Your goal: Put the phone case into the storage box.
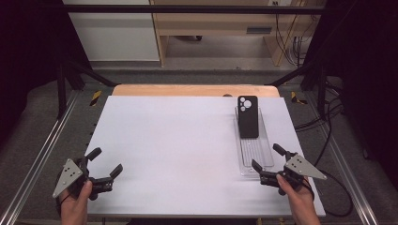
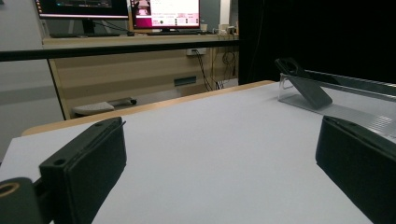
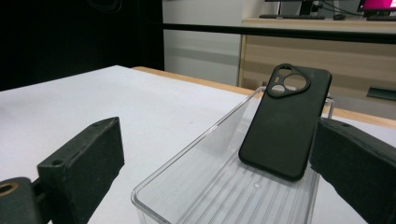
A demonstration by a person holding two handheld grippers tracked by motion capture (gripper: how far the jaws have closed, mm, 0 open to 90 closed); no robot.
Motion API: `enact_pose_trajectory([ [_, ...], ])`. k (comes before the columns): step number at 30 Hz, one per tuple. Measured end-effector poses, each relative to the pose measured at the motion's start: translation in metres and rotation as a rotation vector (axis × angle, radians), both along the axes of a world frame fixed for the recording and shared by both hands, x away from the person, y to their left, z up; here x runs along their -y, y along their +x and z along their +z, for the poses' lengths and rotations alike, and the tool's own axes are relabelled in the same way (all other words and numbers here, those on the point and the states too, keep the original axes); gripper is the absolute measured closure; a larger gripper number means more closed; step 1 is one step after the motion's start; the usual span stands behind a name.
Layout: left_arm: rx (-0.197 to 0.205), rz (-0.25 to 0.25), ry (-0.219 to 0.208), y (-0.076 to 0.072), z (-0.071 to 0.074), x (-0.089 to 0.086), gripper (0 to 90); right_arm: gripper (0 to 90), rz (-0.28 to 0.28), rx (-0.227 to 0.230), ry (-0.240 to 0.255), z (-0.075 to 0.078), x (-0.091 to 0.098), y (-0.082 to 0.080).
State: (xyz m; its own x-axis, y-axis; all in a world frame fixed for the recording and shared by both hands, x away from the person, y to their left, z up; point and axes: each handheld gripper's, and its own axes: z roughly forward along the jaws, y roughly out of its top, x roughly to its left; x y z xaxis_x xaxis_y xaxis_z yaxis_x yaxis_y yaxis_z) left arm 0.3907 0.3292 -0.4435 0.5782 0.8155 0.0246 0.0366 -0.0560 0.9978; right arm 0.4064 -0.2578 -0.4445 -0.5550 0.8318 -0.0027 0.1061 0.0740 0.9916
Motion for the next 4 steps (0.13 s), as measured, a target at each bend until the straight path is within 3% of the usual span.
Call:
enact_pose_trajectory([
  [4, -0.004, -0.013, 0.007, 0.0009, -0.0003, 0.0034, 2.0, 3.6, 0.005, -0.015, -0.006, -0.0032, -0.0011, 0.0002],
])
